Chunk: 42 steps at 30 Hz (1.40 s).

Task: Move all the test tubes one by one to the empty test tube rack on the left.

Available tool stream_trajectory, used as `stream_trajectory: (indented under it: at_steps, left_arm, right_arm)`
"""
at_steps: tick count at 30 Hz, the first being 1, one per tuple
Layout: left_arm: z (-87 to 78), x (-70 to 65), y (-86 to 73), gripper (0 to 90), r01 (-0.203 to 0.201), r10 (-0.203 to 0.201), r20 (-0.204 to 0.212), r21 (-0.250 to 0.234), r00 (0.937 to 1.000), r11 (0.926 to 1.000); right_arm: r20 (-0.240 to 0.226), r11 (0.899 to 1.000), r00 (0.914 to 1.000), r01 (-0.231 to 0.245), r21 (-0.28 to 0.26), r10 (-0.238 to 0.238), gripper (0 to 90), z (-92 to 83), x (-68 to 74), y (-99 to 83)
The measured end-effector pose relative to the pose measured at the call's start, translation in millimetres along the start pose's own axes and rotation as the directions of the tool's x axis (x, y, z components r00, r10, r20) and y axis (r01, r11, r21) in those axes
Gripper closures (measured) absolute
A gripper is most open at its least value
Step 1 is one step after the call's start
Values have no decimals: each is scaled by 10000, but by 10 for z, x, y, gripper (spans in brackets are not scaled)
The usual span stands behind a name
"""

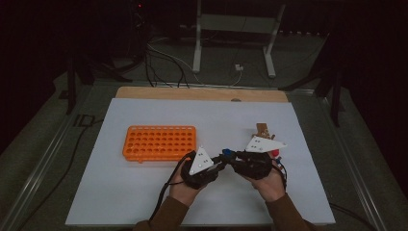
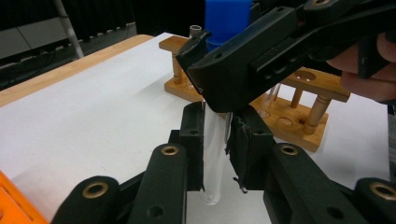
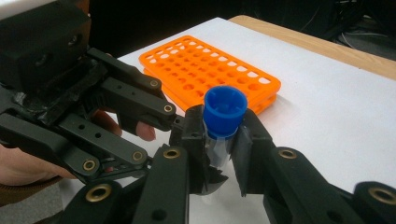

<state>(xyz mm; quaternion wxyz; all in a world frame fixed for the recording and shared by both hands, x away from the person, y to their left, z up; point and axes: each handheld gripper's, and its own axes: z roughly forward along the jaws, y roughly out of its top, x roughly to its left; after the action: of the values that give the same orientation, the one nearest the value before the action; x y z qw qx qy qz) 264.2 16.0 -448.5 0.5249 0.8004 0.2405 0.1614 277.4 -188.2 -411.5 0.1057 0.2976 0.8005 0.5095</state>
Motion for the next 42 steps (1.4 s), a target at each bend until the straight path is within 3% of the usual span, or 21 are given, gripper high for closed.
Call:
stream_trajectory:
  at_steps: [1, 3, 4, 6, 11, 16, 19, 24, 30, 42]
  left_arm:
    - [1, 3, 0, 768, 6, -7, -48, -10, 10000, 10000]
    - [-1, 23, -4, 768, 57, -57, -100, 17, 9999, 10000]
    - [-2, 39, -7, 768, 94, -94, -137, 22, 9999, 10000]
    - [-18, 86, -21, 768, 262, -264, -295, -66, 9992, 9996]
    - [-72, 151, -50, 768, 463, -476, -528, -253, 9975, 9986]
    - [-124, 234, -94, 767, 675, -703, -835, -363, 9940, 9971]
    - [-154, 276, -108, 767, 761, -806, -1007, -483, 9916, 9959]
    - [-203, 346, -124, 765, 769, -849, -1271, -667, 9883, 9948]
    - [-266, 511, -179, 765, 895, -1032, -1810, -826, 9781, 9926]
    - [-229, 721, -289, 765, 998, -1151, -2569, -718, 9596, 9924]
  right_arm:
    - [-94, 10000, 9999, -59, -75, 59, 697, -5, -11, -5]
    - [-160, 9999, 9998, -119, -88, 118, 665, -10, -17, -6]
    - [-253, 9996, 9994, -233, -133, 229, 551, -26, -34, -10]
    - [-228, 9994, 9992, -320, -146, 317, 434, -43, -55, -12]
    - [583, 9996, 9982, -157, -249, 171, 208, -114, -86, -45]
    - [1155, 9983, 9933, 37, -577, 30, 81, -261, -134, -115]
    - [1425, 9976, 9898, 67, -683, 31, 30, -346, -175, -155]
    - [1779, 9969, 9840, 7, -783, 133, 17, -470, -258, -235]
    - [1978, 9930, 9794, -176, -1165, 406, 2, -590, -341, -331]
    - [2205, 9870, 9725, -409, -1553, 750, 2, -749, -408, -375]
